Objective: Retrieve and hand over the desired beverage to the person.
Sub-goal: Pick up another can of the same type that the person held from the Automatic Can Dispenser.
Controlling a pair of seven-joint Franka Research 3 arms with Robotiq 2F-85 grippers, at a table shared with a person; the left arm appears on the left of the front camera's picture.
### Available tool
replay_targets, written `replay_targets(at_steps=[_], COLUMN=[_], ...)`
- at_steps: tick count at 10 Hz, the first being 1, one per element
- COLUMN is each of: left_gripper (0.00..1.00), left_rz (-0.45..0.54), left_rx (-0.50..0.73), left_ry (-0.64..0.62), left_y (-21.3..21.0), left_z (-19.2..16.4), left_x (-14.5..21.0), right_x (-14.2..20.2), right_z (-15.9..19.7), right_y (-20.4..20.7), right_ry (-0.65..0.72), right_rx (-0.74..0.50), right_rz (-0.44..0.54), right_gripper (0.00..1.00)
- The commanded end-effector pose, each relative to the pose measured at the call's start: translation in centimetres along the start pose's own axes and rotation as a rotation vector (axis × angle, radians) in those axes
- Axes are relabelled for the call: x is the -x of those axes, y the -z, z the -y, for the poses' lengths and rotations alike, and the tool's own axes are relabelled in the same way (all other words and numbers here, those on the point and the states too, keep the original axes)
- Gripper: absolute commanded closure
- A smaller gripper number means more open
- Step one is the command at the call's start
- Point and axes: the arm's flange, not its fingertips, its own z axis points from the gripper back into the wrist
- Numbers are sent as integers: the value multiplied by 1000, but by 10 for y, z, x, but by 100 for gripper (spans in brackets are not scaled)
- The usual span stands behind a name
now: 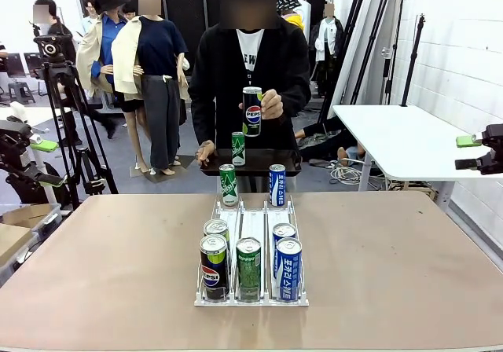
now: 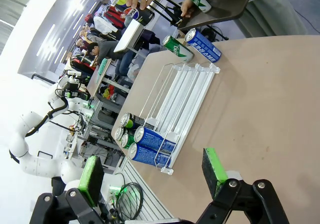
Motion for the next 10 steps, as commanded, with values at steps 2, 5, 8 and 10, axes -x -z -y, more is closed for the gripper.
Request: replay_targets(at_steps=[2, 5, 8, 10], left_gripper=[0, 0, 0, 0], left_rz=[1, 1, 1, 1], left_rx=[-4, -4, -4, -4], left_ry=[0, 0, 0, 0], left_y=[-2, -2, -2, -2], left_z=[1, 1, 1, 1], left_x=[1, 1, 1, 1], right_x=[1, 1, 1, 1], right_z=[-1, -1, -1, -1], right_y=[1, 1, 1, 1], right_ry=[-2, -2, -2, -2], right_rx=[-12, -12, -12, -12], right_rz=[6, 6, 6, 6], right_gripper=[0, 0, 0, 0])
